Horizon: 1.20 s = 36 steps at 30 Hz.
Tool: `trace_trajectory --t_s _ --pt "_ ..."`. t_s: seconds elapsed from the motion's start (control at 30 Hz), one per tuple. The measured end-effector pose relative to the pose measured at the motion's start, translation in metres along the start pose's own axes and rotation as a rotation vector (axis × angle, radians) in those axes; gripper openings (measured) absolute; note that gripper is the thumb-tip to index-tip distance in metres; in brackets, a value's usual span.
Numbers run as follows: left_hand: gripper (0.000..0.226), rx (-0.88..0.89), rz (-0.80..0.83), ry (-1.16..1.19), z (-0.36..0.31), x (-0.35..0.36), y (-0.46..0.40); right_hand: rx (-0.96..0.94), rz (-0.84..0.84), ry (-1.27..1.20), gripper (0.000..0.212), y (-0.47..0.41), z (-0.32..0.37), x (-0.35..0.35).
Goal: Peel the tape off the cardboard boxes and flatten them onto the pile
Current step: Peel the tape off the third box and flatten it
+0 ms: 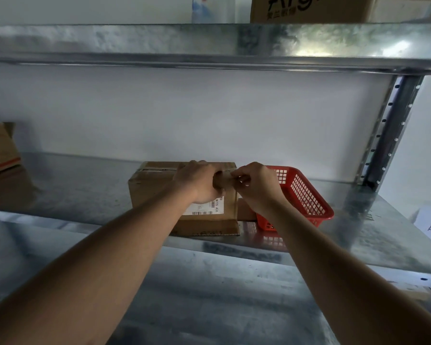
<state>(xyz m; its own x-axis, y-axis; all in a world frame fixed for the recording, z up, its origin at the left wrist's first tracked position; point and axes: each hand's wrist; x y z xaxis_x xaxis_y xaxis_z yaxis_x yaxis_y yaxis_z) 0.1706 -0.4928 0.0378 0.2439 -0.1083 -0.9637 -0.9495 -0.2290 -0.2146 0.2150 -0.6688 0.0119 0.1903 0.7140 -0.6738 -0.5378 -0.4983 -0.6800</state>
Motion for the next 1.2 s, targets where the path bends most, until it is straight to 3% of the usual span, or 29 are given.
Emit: trace_trajectory --t_s 0.1,0.23,0.4,0.63,0.73,0.83,0.93,1.03,1.2 --pt "0.037 -0.030 0.047 0.044 0.016 -0.005 -0.002 -0.077 0.039 0.137 0.020 -0.008 0.006 0.012" --pt "0.025 -0.067 0.115 0.135 0.043 -0.015 -0.010 -0.044 0.036 0.183 0.019 -0.019 0.020 0.028" --pt "0.051 -0.107 0.186 0.013 0.087 -0.027 -0.025 0.020 0.032 0.200 0.020 -0.038 0.035 0.051" --pt "0.036 0.071 0.256 0.144 0.152 -0.042 -0.049 0.077 0.125 -0.057 0.022 -0.071 0.069 0.094" --pt "0.036 0.121 0.256 0.109 0.175 -0.041 -0.059 0.249 -0.018 -0.309 0.022 -0.084 0.065 0.115" --pt "0.041 0.126 0.262 0.165 0.193 -0.039 -0.065 0.407 -0.164 -0.460 0.044 -0.092 0.065 0.129" --pt "0.044 0.184 0.261 0.188 0.204 -0.034 -0.070 0.437 -0.232 -0.346 0.027 -0.101 0.067 0.135" --pt "0.037 0.240 0.284 0.235 0.211 -0.026 -0.073 0.410 -0.122 -0.291 0.013 -0.100 0.074 0.134" --pt "0.032 0.330 0.408 0.327 0.202 -0.022 -0.071 0.252 -0.081 -0.346 0.012 -0.078 0.098 0.117"
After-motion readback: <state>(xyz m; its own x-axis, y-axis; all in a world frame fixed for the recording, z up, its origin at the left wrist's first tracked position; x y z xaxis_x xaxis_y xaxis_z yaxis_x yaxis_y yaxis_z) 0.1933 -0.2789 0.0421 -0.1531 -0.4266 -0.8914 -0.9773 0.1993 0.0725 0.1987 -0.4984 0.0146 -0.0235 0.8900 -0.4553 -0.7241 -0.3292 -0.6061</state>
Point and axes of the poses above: each hand's wrist, its own y-axis away from the middle knuckle, its own x-axis out of the palm, z = x × y, and after that the axes turned 14 degrees about -x, right-handed
